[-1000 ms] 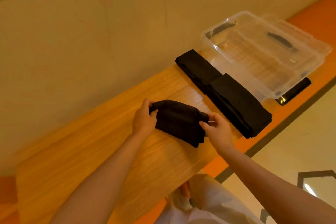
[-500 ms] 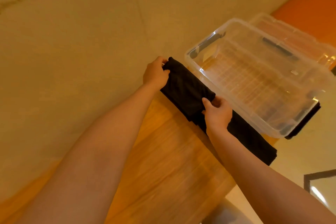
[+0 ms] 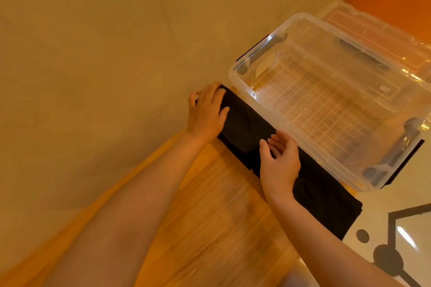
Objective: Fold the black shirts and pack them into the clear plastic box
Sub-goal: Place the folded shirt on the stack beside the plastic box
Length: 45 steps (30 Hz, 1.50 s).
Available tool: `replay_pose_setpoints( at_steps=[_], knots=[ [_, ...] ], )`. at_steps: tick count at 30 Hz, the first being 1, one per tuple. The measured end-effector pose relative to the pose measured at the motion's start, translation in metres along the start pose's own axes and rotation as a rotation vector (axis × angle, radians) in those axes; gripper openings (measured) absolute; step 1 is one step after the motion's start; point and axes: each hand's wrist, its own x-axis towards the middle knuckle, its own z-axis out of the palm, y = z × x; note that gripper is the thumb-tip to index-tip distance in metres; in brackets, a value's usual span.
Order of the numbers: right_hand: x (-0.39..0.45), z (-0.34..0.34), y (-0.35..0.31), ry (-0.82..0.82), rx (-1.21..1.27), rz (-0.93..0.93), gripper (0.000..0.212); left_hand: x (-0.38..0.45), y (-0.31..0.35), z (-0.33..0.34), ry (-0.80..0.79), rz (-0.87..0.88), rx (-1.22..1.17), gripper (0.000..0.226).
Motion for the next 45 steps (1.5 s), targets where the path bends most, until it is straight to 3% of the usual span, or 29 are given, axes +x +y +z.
replay_pose_setpoints(
  at_steps=[2,6,10,16,19,23,28,37,45],
  knots=[
    [-0.008,0.001,0.004,-0.085,-0.17,-0.226,0.03,-0.017,0.003,0.008,-0.059,0.116,0.007,0.047],
    [-0.002,0.014,0.027,-0.25,-0.709,-0.585,0.049,-0.036,0.007,0.021,-0.369,0.05,-0.019,0.056],
    [0.007,0.013,0.044,-0.35,-1.029,-0.498,0.064,-0.03,0.011,0.023,-0.448,0.055,0.05,0.056],
    [0.007,0.009,0.037,-0.427,-1.023,-0.484,0.069,-0.03,0.016,0.019,-0.439,0.056,0.148,0.057],
    [0.001,-0.008,0.034,-0.409,-0.982,-0.525,0.066,-0.044,0.017,0.013,-0.347,0.092,0.146,0.061],
    [-0.012,-0.039,0.036,-0.307,-0.958,-0.557,0.065,-0.078,0.031,0.006,-0.236,0.323,0.106,0.055],
    [-0.03,-0.081,0.046,-0.212,-1.019,-0.527,0.071,-0.104,0.07,-0.008,-0.334,0.486,0.003,0.055],
    [-0.034,-0.123,0.093,-0.293,-1.196,-0.468,0.097,-0.115,0.124,0.01,-0.514,0.312,0.072,0.057],
    [-0.044,-0.124,0.104,-0.273,-1.188,-0.544,0.092,-0.135,0.119,0.008,-0.502,0.316,0.108,0.062]
  ],
)
